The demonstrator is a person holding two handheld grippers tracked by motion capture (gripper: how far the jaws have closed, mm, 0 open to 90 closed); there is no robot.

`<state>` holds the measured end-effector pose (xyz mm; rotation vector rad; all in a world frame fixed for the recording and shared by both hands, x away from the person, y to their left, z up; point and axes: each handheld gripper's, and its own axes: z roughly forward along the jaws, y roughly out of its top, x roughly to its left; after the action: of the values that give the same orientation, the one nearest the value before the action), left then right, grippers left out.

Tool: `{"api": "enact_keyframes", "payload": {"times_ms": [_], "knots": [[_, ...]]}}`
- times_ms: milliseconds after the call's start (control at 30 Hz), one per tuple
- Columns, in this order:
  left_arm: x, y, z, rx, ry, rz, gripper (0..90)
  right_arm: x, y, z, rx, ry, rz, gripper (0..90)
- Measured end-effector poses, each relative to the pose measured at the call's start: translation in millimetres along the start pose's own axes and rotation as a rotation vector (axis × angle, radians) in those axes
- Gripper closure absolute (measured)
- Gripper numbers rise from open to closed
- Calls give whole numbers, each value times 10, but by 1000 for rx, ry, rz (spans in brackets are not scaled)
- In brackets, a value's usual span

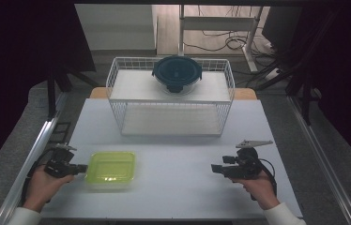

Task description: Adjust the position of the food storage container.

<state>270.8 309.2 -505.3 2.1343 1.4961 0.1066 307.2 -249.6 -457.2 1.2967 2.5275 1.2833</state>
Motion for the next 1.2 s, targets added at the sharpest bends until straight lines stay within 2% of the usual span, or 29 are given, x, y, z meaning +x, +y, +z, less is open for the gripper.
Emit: {"api": "enact_keyframes", "payload": {"times_ms": [167, 233, 367, 433, 767, 1133, 1200], "knots": [[-138, 78, 101, -2, -38, 23, 899, -1, -1, -7, 3, -1, 2, 285], [-246, 148, 178, -11, -63, 32, 899, -5, 0, -9, 2, -1, 3, 285], [-376, 223, 249, -7, -96, 59, 898, -7, 0, -18, -1, 0, 2, 285], [-420, 245, 284, 3, -100, 72, 898, -7, 2, -24, -3, 0, 3, 285], [-502, 297, 367, 9, -136, 71, 898, -9, 9, -27, -6, 2, 0, 285], [-594, 392, 436, 4, -148, 74, 898, -9, 11, -23, -3, 3, -1, 285], [-619, 411, 456, 3, -138, 79, 899, -12, 12, -22, -1, 2, -2, 285]]}}
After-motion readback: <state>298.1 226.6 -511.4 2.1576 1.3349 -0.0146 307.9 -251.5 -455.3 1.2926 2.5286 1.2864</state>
